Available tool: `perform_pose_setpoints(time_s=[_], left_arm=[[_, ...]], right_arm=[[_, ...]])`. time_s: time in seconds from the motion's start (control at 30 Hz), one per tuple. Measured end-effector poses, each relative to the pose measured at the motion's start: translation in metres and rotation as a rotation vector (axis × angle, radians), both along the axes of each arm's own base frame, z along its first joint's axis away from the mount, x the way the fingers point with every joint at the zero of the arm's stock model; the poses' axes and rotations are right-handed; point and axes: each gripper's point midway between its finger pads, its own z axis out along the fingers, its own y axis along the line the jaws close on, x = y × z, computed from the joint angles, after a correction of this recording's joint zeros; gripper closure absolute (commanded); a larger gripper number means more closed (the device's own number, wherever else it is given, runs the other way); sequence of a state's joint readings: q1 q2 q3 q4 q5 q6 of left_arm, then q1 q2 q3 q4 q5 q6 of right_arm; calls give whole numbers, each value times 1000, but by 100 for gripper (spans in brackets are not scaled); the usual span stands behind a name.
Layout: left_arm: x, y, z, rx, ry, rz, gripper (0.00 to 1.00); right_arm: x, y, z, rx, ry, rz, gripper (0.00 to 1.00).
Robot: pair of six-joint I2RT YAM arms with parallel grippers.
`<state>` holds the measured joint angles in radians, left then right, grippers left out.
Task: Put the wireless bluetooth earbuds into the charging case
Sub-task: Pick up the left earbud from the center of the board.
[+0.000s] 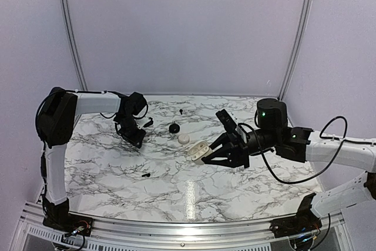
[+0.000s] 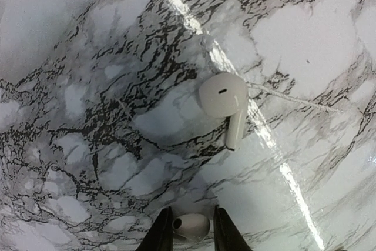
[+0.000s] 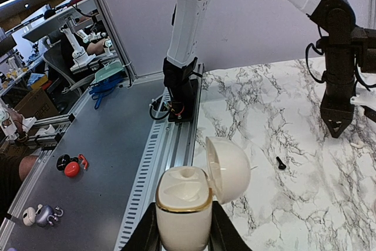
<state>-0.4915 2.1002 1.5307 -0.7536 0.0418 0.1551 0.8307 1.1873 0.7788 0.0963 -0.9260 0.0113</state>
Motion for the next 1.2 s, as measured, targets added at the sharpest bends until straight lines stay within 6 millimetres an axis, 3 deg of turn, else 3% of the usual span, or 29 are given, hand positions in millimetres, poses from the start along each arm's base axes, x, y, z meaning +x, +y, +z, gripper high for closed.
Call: perform_pose_setpoints(time_s=[0.4,0.57,0.67,0.93,1.07,1.2], left_arm=[[-2,-1,0,-12,11,22,90],[-20,-1,2,-41,52,29,92],[-37,-7,6,-61,73,18,90],[-102,-54,2,-143,154,-58,89],[-109,-62,2,-173,152,-44,84],[-107,-63,2,-182,146,-20,69]], right_arm=[[0,1,-3,-8,15,3,100],[0,1,-3,-9,21,5,100],[0,1,-3,-9,23,5,100],[0,1,-3,-10,27,5,100],[0,1,-3,-10,27,6,100],[0,1,-3,-10,29,5,100]])
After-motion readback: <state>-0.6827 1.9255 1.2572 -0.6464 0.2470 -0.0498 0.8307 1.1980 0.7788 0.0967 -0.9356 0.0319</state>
